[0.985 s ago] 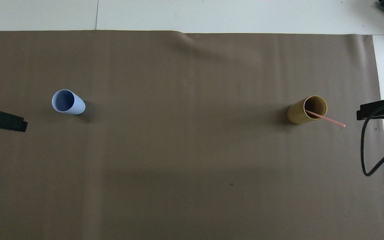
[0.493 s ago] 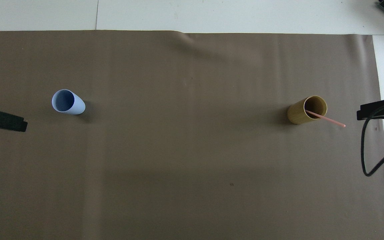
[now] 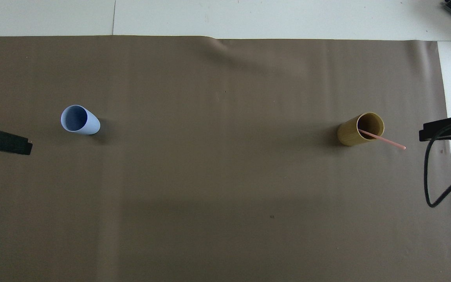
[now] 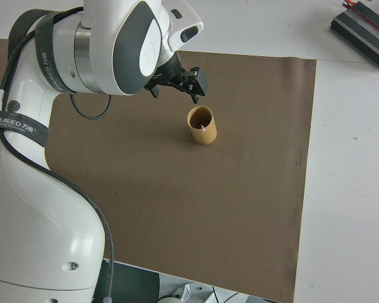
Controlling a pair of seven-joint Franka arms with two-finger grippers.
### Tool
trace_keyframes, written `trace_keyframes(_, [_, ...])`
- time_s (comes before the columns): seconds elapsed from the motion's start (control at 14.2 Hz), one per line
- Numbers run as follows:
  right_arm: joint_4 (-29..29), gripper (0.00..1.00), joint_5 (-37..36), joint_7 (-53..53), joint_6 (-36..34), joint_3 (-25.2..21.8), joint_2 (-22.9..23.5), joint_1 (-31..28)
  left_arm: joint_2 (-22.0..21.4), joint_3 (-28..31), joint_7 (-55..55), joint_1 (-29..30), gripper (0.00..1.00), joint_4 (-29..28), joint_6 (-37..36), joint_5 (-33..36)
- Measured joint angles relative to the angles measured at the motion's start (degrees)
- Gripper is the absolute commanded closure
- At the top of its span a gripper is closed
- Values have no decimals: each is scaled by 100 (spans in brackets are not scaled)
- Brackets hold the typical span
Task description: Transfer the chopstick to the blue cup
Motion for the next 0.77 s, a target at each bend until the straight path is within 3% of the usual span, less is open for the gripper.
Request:
trace_keyframes(0.56, [-4,0,0,0,0,-6,-3,-1,0,-27,2,-2,0,2,25,0])
trace_keyframes(0.77, [-6,0,0,0,-1,-11,-3,-4,21,-18,2,0,0,-5,497,0])
